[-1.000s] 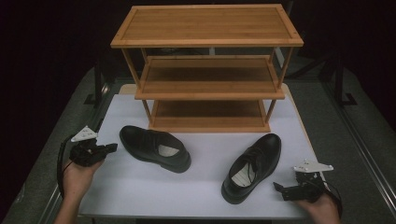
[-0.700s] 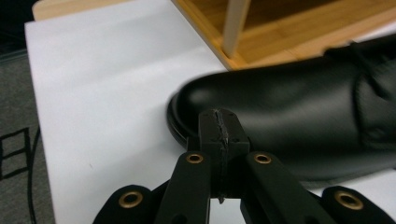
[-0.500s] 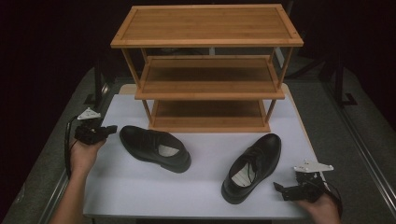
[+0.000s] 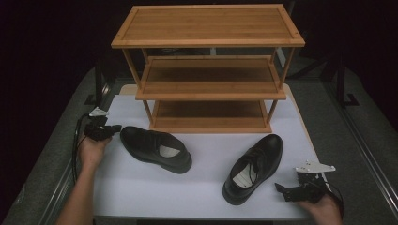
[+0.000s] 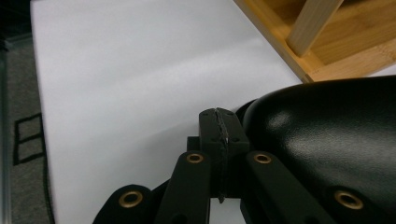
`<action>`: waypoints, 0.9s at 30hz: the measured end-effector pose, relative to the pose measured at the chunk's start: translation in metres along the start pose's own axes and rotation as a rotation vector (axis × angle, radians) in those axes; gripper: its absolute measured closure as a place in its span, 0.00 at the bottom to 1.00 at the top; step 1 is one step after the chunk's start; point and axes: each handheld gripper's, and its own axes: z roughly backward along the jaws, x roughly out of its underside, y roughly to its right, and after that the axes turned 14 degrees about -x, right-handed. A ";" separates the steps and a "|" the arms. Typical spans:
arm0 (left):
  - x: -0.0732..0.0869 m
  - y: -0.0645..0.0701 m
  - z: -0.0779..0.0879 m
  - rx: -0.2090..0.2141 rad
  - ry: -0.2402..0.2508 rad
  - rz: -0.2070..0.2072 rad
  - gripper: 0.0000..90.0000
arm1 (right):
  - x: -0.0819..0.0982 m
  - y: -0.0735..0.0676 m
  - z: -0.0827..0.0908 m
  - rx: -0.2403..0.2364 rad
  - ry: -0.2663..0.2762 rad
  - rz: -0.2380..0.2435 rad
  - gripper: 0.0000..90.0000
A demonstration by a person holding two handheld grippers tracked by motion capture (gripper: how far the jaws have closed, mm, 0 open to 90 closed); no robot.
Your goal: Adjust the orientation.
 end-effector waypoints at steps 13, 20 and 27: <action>-0.004 0.015 -0.005 0.030 0.046 -0.046 1.00 | 0.000 0.000 0.000 0.002 -0.002 0.003 0.00; -0.006 0.025 -0.005 0.097 0.069 -0.053 1.00 | 0.000 0.000 0.000 0.003 -0.002 0.003 0.00; -0.012 0.057 -0.009 0.173 0.097 -0.097 1.00 | 0.000 0.000 0.000 0.002 -0.002 0.003 0.00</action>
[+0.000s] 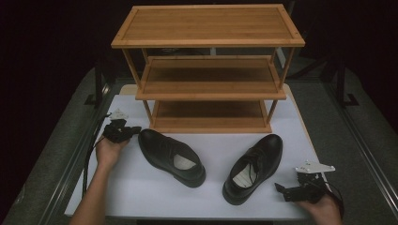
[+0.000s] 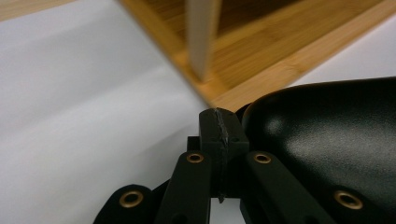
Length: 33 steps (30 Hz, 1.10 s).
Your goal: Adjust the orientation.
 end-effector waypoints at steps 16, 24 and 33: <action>-0.006 0.019 0.000 0.024 0.010 -0.024 1.00 | 0.000 0.000 0.000 0.000 0.001 0.000 0.00; 0.016 0.022 0.035 0.032 0.018 0.002 1.00 | 0.000 0.000 0.000 -0.001 0.001 -0.001 0.00; 0.040 0.059 0.064 0.093 -0.003 -0.056 1.00 | 0.000 0.000 0.000 -0.001 -0.001 -0.002 0.00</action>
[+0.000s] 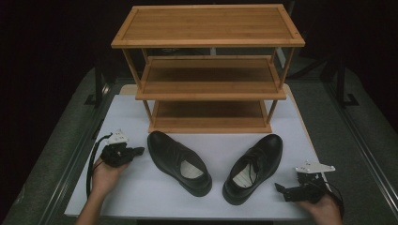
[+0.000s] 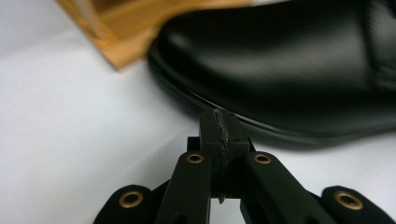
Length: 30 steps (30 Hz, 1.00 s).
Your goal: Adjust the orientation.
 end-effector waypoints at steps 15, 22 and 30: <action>0.008 0.039 -0.011 0.073 -0.058 -0.098 1.00 | 0.000 0.000 0.000 0.000 0.000 0.001 0.00; 0.005 0.038 -0.013 0.069 -0.059 -0.102 1.00 | 0.000 0.000 0.000 0.000 0.000 0.001 0.00; -0.009 0.035 -0.026 0.067 -0.054 -0.111 1.00 | 0.000 0.000 0.000 0.001 0.000 0.002 0.00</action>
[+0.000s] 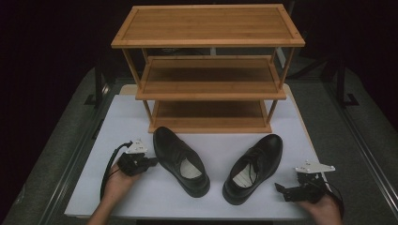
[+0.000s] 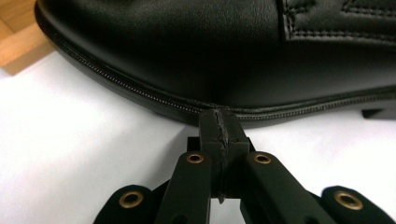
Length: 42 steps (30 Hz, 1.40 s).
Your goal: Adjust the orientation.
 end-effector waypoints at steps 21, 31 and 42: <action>-0.033 0.010 -0.031 0.040 0.026 -0.066 1.00 | 0.000 0.000 0.000 0.001 0.000 0.002 0.00; -0.050 0.020 -0.046 0.057 0.036 -0.104 1.00 | 0.000 0.000 0.000 0.001 0.000 0.001 0.00; -0.054 0.024 -0.050 0.063 0.040 -0.110 1.00 | 0.000 0.000 0.000 0.001 0.000 0.002 0.00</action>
